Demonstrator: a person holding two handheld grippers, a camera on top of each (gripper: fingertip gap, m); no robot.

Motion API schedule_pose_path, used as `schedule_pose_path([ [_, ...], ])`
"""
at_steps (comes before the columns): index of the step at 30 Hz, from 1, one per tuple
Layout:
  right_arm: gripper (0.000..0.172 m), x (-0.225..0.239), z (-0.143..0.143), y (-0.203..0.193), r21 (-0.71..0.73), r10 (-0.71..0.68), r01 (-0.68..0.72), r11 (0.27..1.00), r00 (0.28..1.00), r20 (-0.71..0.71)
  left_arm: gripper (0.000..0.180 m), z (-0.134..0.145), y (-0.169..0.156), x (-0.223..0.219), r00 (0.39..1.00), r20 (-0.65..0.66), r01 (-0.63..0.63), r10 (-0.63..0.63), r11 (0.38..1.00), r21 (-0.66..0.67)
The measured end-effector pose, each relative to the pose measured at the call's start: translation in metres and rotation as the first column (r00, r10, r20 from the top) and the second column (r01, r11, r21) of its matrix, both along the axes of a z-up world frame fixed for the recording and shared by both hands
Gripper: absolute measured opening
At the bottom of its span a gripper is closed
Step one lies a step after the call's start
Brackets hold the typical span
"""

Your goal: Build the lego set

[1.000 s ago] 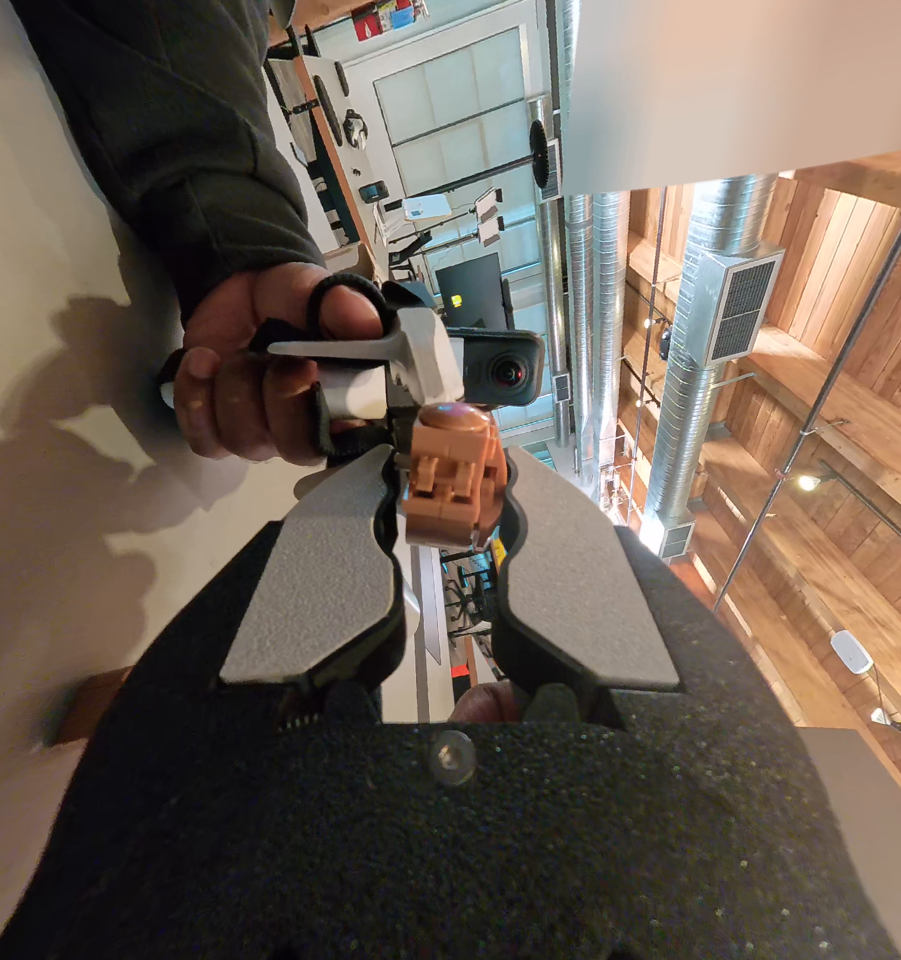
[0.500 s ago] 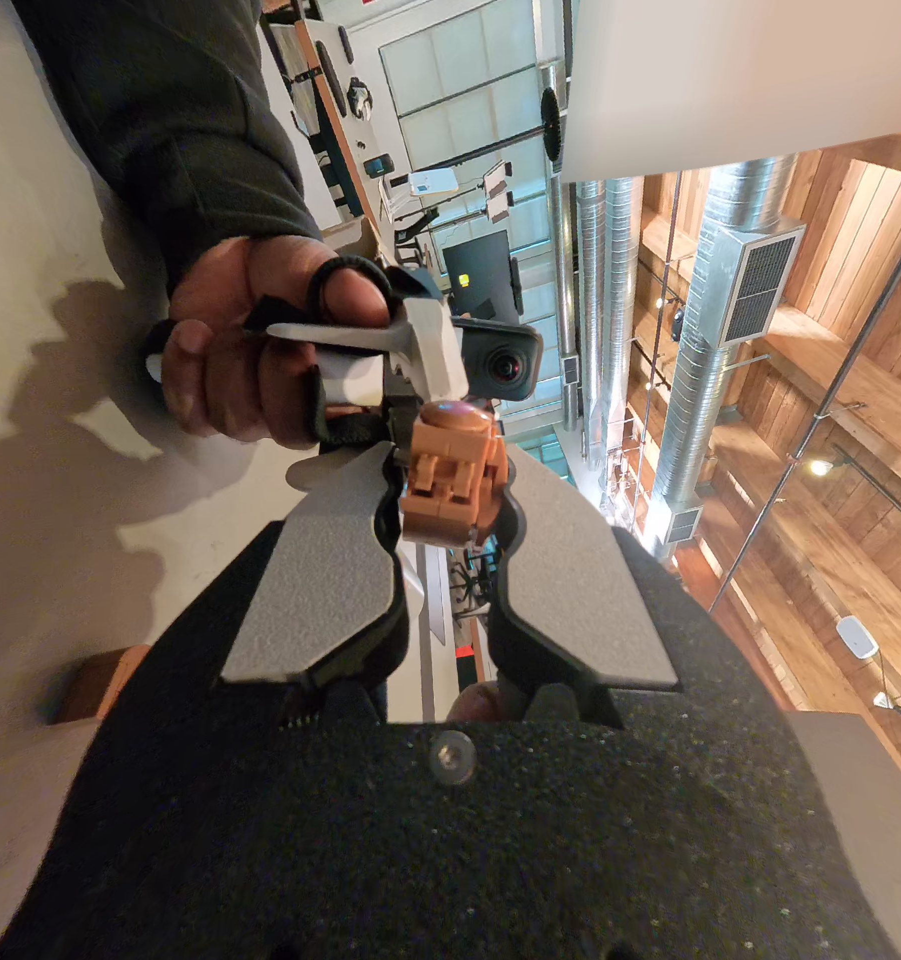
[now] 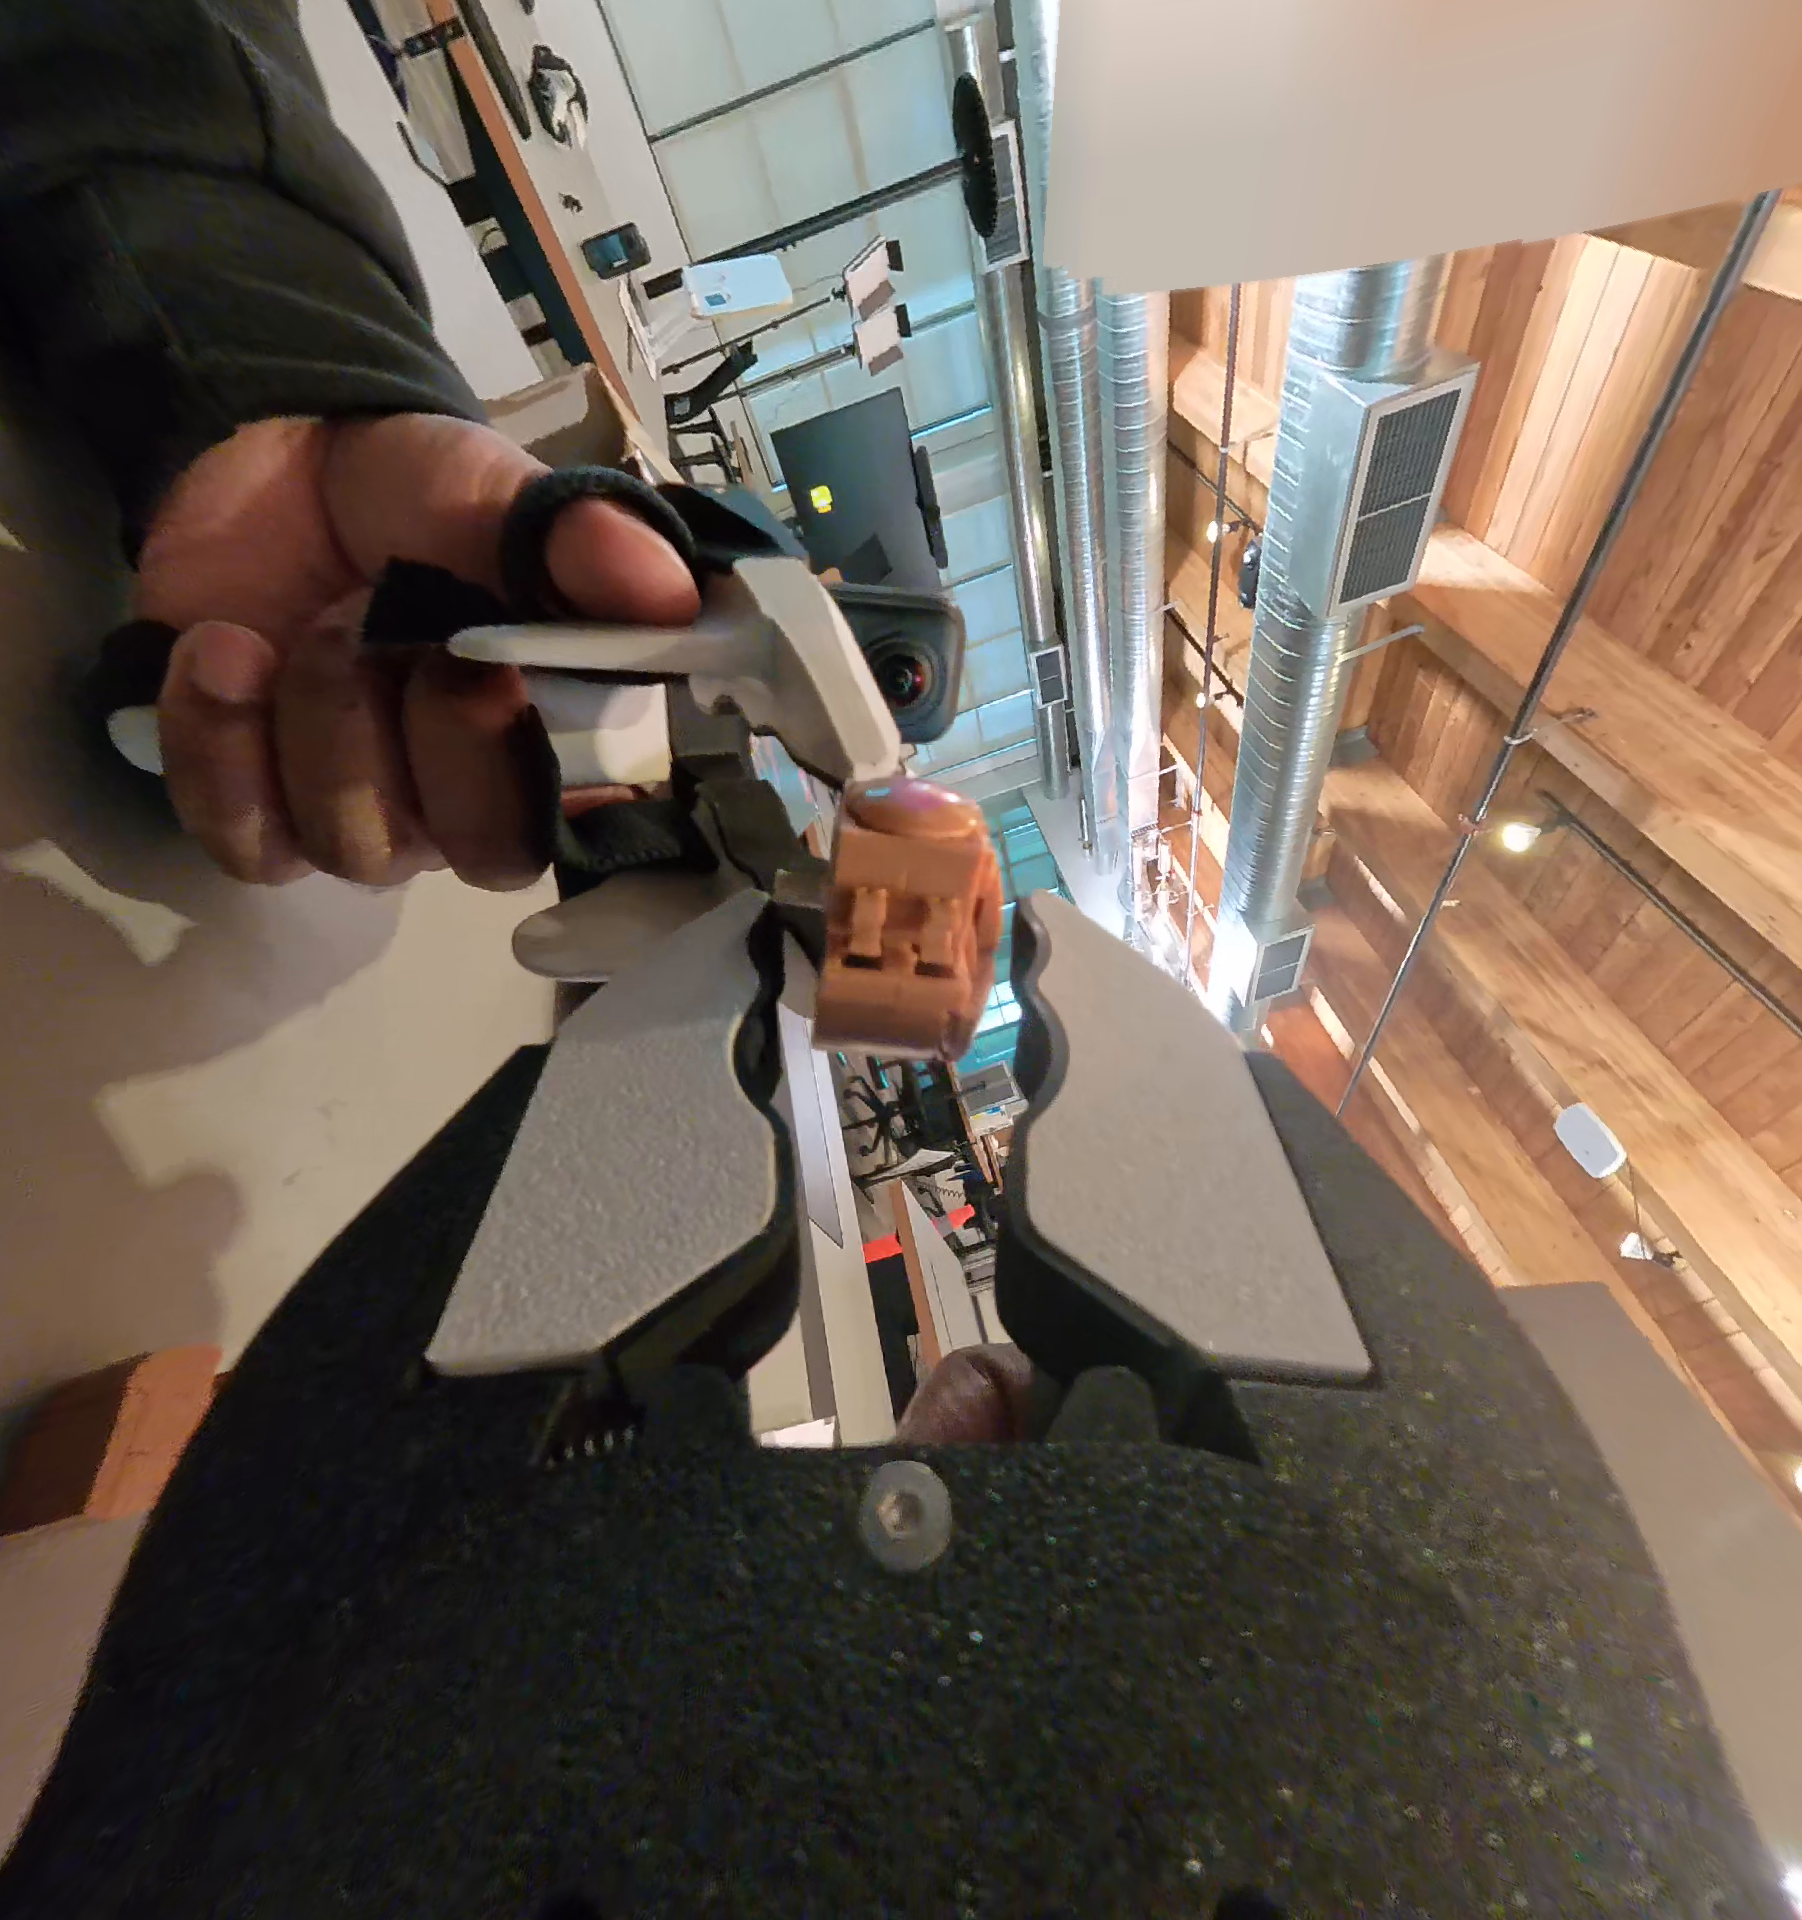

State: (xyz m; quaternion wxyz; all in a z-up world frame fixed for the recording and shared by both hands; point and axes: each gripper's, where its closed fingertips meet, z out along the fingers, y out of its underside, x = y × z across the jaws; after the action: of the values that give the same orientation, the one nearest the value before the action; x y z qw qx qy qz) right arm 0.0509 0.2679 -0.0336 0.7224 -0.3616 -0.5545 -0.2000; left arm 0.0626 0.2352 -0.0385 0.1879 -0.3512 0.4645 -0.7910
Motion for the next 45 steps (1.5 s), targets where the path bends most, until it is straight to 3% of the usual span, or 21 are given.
schedule_pose_path([
  [4,0.043,0.003,0.003,-0.003,-0.013,0.021,-0.021,1.0,1.0,-0.009,0.033,0.002,0.004,0.0,1.0,0.004,-0.014,0.014,1.0,-0.005],
  [9,0.03,0.003,0.0,-0.005,0.018,0.015,-0.015,1.0,1.0,0.026,0.033,0.001,0.006,0.001,1.0,0.0,-0.02,0.02,1.0,-0.023],
  [28,0.027,0.007,-0.007,0.0,-0.016,0.004,-0.003,1.0,0.996,0.084,0.032,-0.004,0.008,0.007,0.997,-0.034,-0.066,0.066,0.998,-0.008],
  [36,0.03,0.008,0.0,0.003,-0.009,-0.034,0.034,0.999,0.999,-0.001,0.033,0.002,0.013,0.005,0.994,0.012,-0.112,0.112,0.994,0.006],
  [41,0.039,0.02,0.001,0.007,-0.143,-0.027,0.014,0.99,0.996,-0.088,0.033,0.007,0.02,0.002,0.985,0.054,-0.165,0.163,0.986,0.034],
  [43,0.041,0.027,-0.006,0.01,-0.287,-0.034,-0.012,0.958,0.987,-0.156,0.033,0.006,0.024,0.0,0.976,0.081,-0.211,0.203,0.973,0.096],
  [45,0.043,0.034,-0.017,0.013,-0.486,-0.053,-0.077,0.871,0.967,-0.248,0.033,0.005,0.029,-0.001,0.957,0.127,-0.282,0.261,0.939,0.195],
])
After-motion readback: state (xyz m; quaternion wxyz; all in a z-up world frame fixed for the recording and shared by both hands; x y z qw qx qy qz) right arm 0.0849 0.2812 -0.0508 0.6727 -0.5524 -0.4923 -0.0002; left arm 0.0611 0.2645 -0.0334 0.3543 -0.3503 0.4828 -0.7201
